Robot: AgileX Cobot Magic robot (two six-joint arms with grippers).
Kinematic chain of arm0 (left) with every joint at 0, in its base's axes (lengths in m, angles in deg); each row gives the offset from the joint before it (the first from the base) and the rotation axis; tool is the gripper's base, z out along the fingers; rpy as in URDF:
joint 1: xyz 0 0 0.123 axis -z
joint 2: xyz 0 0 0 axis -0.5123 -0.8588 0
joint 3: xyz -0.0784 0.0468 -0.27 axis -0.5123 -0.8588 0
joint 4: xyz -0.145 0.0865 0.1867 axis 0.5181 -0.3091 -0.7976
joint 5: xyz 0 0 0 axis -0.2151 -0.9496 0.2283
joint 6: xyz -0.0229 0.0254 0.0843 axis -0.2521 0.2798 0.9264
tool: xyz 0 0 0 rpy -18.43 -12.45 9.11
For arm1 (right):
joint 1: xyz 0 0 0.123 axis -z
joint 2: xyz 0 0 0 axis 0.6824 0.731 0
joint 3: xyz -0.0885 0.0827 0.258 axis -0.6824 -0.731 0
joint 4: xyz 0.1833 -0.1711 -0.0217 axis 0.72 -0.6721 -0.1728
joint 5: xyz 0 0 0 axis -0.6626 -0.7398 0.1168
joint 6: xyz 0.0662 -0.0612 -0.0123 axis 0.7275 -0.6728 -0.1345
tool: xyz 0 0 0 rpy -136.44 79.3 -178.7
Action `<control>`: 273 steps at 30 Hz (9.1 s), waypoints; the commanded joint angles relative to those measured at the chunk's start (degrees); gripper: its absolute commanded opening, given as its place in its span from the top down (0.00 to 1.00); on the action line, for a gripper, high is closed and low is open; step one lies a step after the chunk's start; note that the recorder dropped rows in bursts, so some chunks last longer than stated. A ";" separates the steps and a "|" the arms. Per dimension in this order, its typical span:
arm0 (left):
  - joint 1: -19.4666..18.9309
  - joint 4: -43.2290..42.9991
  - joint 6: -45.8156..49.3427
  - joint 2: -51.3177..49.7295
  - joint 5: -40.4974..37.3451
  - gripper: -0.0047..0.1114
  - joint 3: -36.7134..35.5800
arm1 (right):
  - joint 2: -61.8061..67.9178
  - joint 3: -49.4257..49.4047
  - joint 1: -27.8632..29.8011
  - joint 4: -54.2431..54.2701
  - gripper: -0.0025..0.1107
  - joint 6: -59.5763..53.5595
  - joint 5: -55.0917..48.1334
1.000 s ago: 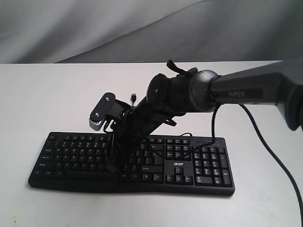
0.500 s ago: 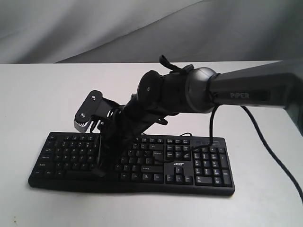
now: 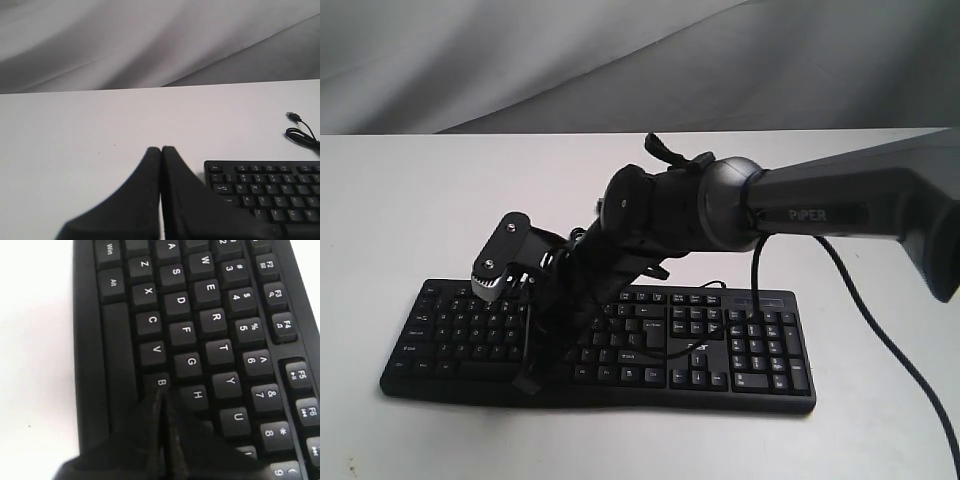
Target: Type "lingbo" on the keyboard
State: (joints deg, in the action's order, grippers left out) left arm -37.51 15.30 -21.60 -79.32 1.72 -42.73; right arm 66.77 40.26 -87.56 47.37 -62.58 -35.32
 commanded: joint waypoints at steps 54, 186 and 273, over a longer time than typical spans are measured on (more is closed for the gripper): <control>0.27 0.21 -0.12 0.22 0.31 0.96 -0.28 | 4.51 11.12 -0.95 0.01 0.98 1.11 -4.05; 0.27 0.21 -0.12 0.22 0.31 0.96 -0.28 | 0.56 2.09 6.91 -4.56 0.98 1.84 -5.46; 0.27 0.21 -0.12 0.22 0.31 0.96 -0.28 | -123.84 -67.52 48.61 -45.20 0.98 60.46 11.30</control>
State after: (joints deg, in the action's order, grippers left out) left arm -37.51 15.30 -21.60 -79.32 1.72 -42.73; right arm -56.52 -24.95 -39.36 2.08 -0.90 -23.39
